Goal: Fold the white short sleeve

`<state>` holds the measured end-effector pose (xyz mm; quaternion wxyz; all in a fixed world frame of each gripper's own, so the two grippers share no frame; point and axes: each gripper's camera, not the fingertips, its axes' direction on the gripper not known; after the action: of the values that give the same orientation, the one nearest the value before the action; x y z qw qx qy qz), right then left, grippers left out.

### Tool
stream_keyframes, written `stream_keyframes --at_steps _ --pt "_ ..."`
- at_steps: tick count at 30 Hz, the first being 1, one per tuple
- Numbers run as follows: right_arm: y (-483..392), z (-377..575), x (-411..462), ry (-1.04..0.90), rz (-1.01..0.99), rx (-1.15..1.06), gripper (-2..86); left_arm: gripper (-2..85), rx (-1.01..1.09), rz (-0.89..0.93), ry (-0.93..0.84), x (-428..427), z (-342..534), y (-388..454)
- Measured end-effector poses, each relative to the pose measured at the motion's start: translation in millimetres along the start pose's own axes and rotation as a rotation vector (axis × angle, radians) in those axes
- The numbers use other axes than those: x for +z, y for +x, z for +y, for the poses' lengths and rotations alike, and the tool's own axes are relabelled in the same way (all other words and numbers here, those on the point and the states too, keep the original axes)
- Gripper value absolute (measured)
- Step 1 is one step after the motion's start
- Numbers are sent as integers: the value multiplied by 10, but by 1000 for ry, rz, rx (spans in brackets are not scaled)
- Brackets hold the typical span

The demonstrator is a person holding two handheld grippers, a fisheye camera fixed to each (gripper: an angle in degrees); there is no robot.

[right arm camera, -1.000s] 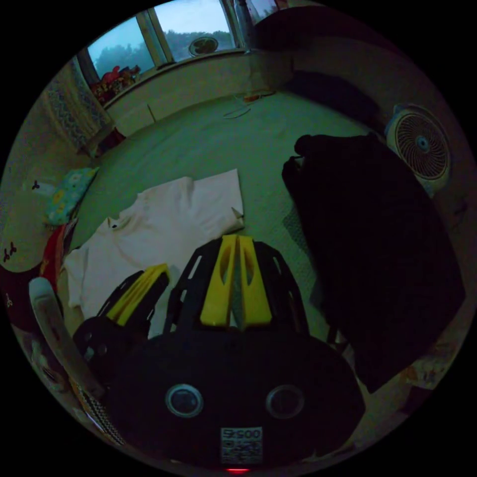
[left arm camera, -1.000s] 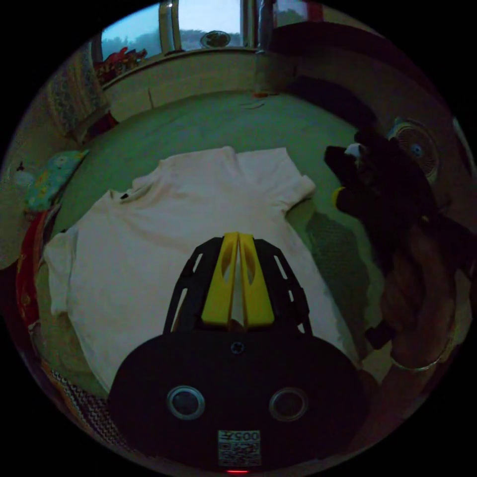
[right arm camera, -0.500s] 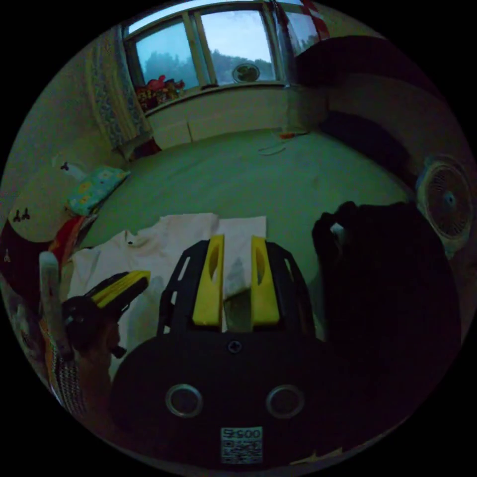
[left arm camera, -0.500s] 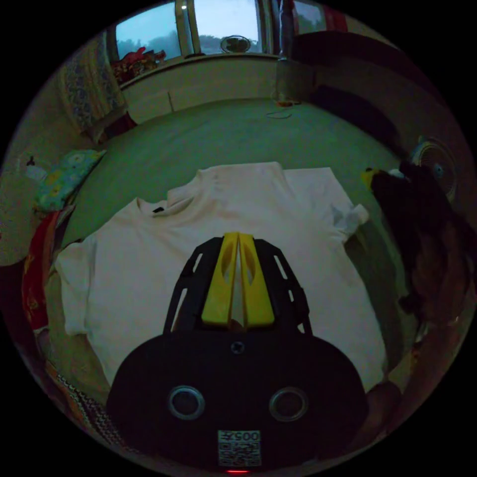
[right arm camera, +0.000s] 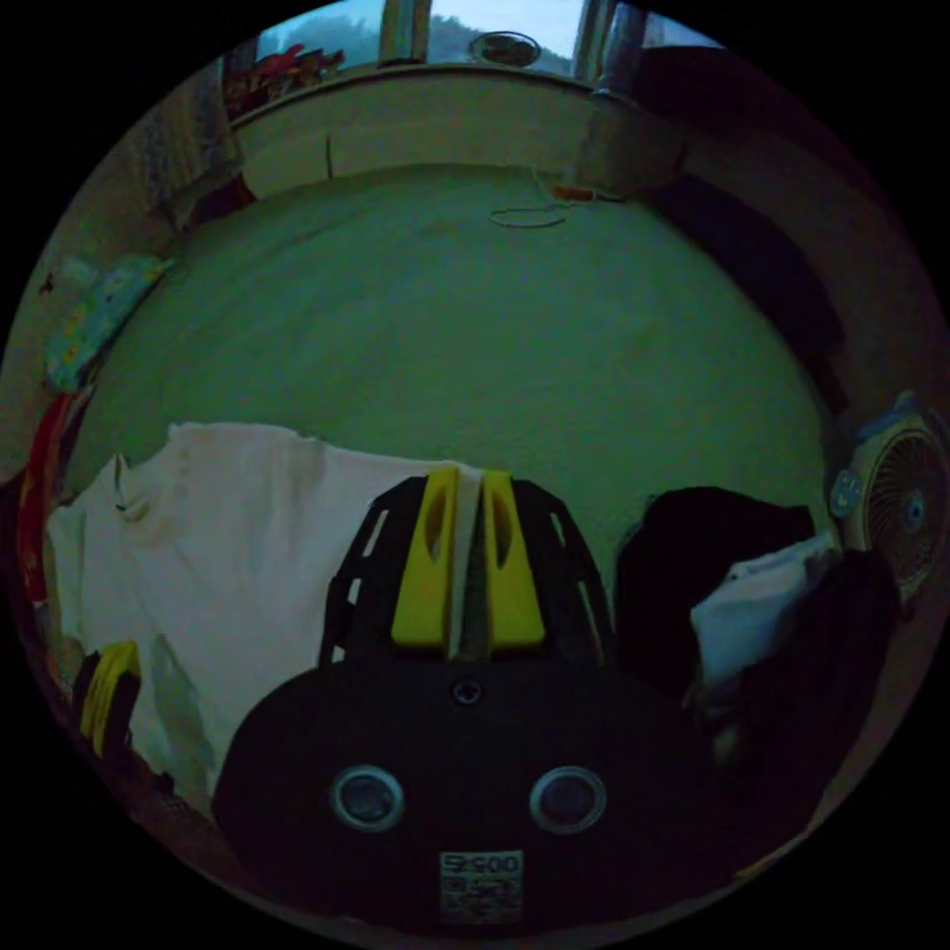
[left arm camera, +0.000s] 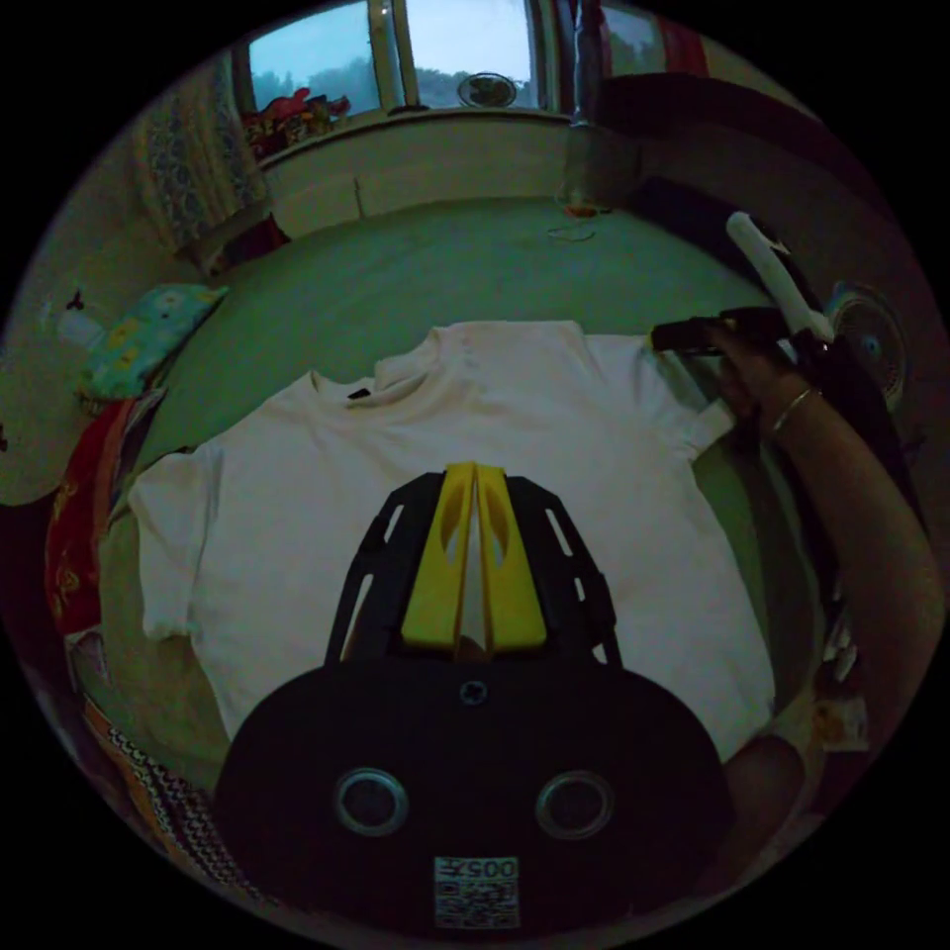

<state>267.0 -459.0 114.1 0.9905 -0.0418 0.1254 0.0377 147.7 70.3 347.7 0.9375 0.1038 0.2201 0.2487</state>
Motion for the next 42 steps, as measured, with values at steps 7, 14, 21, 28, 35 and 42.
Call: stream_keyframes --at_steps 7,14,21,28,35,42 --pt "-191 -165 -365 103 -19 -20 -13 -5 -15 19 -1 -67 -10 -337" --pt "-1048 -74 -684 155 -32 -237 -13 -6 -55 52 -12 -119 -31 -711" --pt "-1550 -9 -351 8 47 -374 20 -6 -68 22 -26 -163 -41 -1049" --pt "-800 42 -767 143 -64 -213 94 -5 -109 86 -38 -185 -82 -1398" --pt "-365 161 -436 -17 -145 -54 109 -6 -96 69 -66 -187 -127 -1590" --pt "-397 114 -468 45 -166 -35 0 -5 -101 48 -80 -195 -158 -1832"
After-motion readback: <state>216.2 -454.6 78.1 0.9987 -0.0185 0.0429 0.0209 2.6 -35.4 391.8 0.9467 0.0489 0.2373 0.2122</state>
